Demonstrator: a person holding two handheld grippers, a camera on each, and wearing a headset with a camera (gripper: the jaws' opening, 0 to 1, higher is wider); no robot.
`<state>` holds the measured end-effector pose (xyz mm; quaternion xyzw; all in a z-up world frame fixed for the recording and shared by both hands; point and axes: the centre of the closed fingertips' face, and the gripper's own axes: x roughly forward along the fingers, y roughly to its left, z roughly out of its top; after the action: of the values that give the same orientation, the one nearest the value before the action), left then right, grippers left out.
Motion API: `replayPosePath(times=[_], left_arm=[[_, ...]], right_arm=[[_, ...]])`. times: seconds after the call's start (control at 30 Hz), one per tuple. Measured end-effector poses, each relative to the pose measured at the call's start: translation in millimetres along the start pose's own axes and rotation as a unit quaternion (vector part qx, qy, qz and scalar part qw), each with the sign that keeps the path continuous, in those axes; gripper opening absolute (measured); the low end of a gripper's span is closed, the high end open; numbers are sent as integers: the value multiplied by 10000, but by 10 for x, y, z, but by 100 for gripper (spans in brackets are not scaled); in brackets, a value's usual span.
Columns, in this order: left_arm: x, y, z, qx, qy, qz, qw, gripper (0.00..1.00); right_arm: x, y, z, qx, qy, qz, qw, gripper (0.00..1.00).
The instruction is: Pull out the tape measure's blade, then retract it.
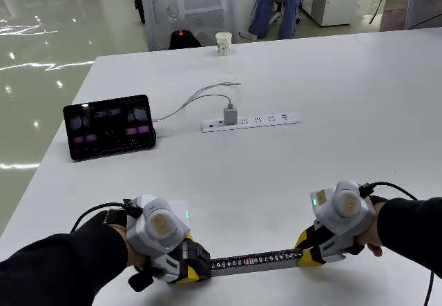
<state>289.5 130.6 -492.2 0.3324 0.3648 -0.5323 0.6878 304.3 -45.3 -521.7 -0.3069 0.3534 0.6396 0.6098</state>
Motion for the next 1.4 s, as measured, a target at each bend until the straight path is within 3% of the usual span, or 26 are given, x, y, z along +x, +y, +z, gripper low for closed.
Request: replayPosePath(times=[1.4], left_arm=[[-3, -9, 6, 34, 10, 36, 10000, 32]], right_arm=[[-151, -16, -201, 60, 87, -64, 9999, 10]])
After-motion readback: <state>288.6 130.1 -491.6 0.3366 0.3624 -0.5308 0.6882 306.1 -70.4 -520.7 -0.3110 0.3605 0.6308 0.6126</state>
